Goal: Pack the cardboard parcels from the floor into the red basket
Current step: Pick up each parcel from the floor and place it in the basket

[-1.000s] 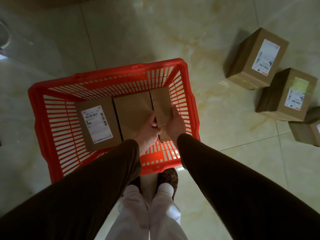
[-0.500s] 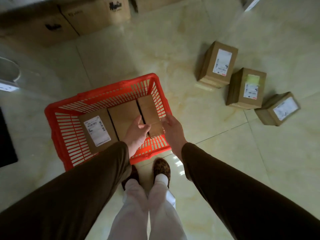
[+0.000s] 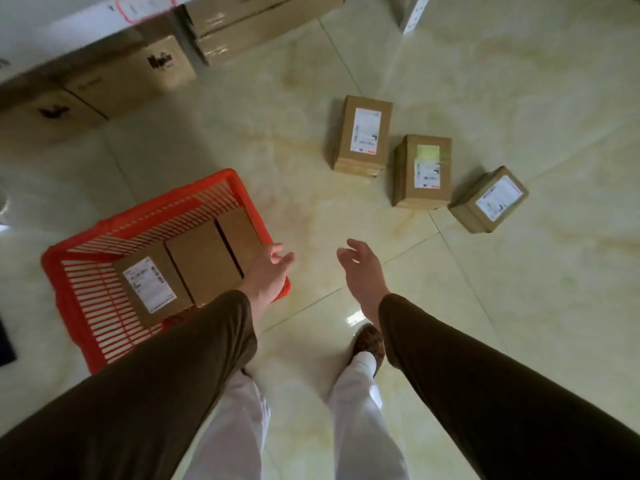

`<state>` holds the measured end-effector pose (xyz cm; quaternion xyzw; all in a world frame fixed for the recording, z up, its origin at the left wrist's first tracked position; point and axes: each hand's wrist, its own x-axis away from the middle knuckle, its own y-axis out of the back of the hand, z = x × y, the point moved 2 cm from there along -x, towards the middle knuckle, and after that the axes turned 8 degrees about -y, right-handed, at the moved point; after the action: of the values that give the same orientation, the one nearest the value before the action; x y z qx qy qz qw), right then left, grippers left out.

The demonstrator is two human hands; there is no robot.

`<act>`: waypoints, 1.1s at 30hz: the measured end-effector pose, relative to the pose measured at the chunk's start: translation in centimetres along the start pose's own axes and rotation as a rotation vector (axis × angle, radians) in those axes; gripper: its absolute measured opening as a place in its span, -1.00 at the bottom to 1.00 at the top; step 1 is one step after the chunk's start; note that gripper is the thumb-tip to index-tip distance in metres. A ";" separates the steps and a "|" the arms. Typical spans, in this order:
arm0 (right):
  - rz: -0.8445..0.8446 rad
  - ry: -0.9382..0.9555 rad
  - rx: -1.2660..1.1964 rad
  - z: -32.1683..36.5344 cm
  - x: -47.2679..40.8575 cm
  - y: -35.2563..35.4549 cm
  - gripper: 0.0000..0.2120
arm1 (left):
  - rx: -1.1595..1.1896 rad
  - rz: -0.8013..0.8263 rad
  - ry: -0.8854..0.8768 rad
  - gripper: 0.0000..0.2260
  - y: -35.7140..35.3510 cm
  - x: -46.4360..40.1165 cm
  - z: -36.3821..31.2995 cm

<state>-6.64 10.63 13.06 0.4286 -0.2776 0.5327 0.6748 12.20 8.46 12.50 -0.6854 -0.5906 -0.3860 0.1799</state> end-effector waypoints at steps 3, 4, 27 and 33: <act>0.018 -0.008 0.018 0.1 -0.6 4.4 -0.57 | -0.044 0.034 0.007 -0.53 -3.9 0.5 -1.3; 0.015 -0.005 0.023 0.3 -0.9 5.8 -0.58 | -0.043 0.035 0.003 -0.52 -5.1 0.8 -1.9; 0.060 -0.041 0.087 14.1 -15.6 13.5 -0.70 | -0.032 -0.097 0.045 -0.62 -11.8 -12.5 -14.5; 0.162 -0.094 0.081 16.2 -21.2 15.0 -0.82 | -0.060 -0.168 0.046 -0.62 -14.5 -17.7 -16.1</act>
<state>-25.54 -12.76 7.40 0.4563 -0.3210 0.5756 0.5978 -6.69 -11.30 6.59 -0.6294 -0.6298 -0.4331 0.1398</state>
